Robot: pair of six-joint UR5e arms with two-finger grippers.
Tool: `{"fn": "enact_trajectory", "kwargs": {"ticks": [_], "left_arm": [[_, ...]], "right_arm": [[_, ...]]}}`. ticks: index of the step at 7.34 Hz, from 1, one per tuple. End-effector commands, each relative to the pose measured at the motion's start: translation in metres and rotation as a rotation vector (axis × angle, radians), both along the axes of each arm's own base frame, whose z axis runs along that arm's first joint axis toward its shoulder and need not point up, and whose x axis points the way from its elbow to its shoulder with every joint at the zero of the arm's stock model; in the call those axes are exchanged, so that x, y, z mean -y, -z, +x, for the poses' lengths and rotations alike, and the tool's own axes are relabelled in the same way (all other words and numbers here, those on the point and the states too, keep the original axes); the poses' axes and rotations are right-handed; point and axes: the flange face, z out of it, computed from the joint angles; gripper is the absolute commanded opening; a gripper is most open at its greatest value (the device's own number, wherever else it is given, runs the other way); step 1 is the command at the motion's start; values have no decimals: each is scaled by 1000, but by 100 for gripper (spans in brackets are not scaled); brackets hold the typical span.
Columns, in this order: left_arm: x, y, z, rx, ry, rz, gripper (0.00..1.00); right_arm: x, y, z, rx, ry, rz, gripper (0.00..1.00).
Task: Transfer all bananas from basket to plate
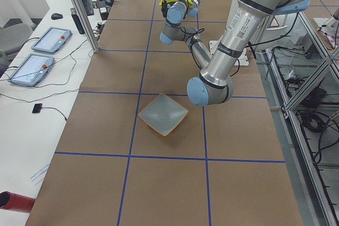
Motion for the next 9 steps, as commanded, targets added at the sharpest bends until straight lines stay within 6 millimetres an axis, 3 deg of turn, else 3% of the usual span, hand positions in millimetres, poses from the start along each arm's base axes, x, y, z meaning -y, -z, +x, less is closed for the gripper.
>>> {"fn": "enact_trajectory", "kwargs": {"ticks": [1, 2, 3, 4, 7, 9], "left_arm": [[-2, 1, 0, -11, -2, 7, 12], [-3, 1, 0, -12, -3, 9, 0], [-5, 0, 0, -21, -7, 15, 0], [-6, -3, -1, -20, -7, 14, 0], [-5, -7, -1, -14, -5, 9, 0], [-7, -21, -10, -2, 9, -2, 0]], "right_arm": [[-1, 0, -1, 5, -1, 5, 0], [0, 0, -2, 5, -2, 3, 0], [0, 0, -2, 6, -2, 2, 16], [0, 3, -2, 18, -9, -9, 99], [0, -3, 0, 18, -12, -13, 100], [1, -28, 11, -12, -27, -30, 100]]}}
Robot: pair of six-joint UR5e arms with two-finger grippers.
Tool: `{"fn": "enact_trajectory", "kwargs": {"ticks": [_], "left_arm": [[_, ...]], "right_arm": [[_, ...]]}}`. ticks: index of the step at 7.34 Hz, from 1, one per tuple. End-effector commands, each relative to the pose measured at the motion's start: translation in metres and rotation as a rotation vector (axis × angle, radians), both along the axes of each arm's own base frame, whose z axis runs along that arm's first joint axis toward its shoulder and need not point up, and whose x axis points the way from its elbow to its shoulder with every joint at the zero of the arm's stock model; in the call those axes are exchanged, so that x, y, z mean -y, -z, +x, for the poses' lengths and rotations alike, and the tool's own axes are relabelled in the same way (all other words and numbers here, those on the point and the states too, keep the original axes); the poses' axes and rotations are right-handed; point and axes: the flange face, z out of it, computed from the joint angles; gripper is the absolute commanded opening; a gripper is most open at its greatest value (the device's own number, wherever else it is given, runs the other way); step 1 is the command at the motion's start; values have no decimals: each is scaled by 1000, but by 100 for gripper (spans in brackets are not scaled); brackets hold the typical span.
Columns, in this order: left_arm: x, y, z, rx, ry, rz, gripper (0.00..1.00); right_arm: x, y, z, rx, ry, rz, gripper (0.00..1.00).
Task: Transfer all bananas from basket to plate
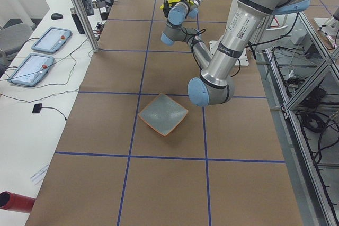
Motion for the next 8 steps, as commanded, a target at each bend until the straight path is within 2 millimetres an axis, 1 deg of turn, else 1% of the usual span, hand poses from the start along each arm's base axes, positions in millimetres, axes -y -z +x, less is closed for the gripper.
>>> {"fn": "enact_trajectory", "kwargs": {"ticks": [1, 2, 3, 4, 5, 6, 7, 8], "left_arm": [[-1, -33, -19, 31, 43, -36, 0], [8, -74, -44, 87, 96, -83, 0], [27, -104, -77, 133, 168, -116, 0], [44, -138, -117, 181, 264, -146, 0], [43, -183, -149, 252, 338, -139, 0], [27, -235, -165, 342, 374, -124, 0], [17, -274, -173, 419, 396, -127, 0], [20, -294, -186, 491, 432, -127, 0]], "right_arm": [[5, -42, 17, -66, -26, -36, 100], [7, -73, 29, -130, -86, -33, 100], [6, -106, 31, -212, -153, -19, 100], [11, -141, 36, -304, -197, -35, 100], [20, -173, 41, -384, -229, -78, 100], [30, -199, 47, -451, -274, -86, 100], [43, -209, 53, -514, -302, -125, 100], [57, -213, 59, -583, -338, -131, 100]]}}
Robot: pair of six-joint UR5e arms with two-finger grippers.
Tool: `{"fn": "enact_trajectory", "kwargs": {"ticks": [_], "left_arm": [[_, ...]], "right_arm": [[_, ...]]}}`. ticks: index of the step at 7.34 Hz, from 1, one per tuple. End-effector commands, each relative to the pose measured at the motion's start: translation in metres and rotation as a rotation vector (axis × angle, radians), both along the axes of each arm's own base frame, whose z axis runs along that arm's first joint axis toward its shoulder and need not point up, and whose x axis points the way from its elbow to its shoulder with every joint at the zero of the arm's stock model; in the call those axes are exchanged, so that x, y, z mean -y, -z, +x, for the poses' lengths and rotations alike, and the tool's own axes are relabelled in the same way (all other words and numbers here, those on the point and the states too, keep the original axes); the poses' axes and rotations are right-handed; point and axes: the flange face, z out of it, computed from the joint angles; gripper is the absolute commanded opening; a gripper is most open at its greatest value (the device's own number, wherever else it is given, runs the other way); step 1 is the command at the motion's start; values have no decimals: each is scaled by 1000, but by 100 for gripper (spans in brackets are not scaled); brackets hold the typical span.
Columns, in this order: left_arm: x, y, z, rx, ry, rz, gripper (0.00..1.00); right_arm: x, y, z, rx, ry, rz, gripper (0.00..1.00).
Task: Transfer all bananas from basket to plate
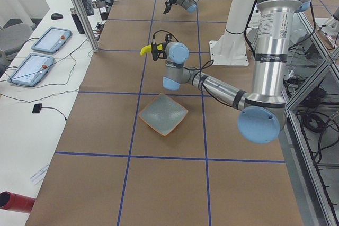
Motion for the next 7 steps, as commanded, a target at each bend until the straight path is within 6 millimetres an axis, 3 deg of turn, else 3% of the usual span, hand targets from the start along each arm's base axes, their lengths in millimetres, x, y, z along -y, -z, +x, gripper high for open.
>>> {"fn": "enact_trajectory", "kwargs": {"ticks": [1, 3, 7], "left_arm": [[-2, -48, -30, 149, 60, -5, 0], [-15, -94, -55, 295, 79, 8, 0], [-3, -125, -50, 482, 34, -67, 0]], "right_arm": [[28, -15, 10, -155, -68, -37, 100], [57, -20, 20, -324, -115, -61, 100], [116, -39, 78, -663, -150, -54, 100]]}}
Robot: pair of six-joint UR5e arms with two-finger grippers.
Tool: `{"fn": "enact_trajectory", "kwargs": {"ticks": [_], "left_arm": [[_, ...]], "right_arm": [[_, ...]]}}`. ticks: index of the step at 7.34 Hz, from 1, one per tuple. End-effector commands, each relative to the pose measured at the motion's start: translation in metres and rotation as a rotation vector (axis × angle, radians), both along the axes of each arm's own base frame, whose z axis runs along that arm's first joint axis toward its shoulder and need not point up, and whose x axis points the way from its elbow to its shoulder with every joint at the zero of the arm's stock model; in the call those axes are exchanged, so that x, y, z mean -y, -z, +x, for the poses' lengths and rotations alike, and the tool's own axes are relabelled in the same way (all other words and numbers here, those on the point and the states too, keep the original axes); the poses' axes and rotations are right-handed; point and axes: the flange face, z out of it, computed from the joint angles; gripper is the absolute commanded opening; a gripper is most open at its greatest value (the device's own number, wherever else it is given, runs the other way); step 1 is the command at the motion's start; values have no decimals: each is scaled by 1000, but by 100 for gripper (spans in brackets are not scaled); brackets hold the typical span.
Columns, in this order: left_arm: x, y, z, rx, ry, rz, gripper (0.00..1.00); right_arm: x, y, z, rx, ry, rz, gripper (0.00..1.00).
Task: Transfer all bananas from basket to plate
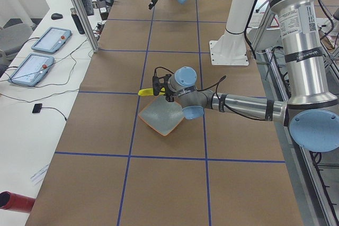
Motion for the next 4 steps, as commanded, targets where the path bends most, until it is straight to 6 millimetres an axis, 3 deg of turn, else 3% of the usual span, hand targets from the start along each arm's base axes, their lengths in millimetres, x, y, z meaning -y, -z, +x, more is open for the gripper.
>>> {"fn": "enact_trajectory", "kwargs": {"ticks": [1, 4], "left_arm": [[8, -22, 3, 129, -34, -50, 0], [7, -39, 21, 221, -109, -127, 0]], "right_arm": [[24, -13, 30, -174, 2, 13, 100], [27, -16, 33, -209, 9, 11, 100]]}}
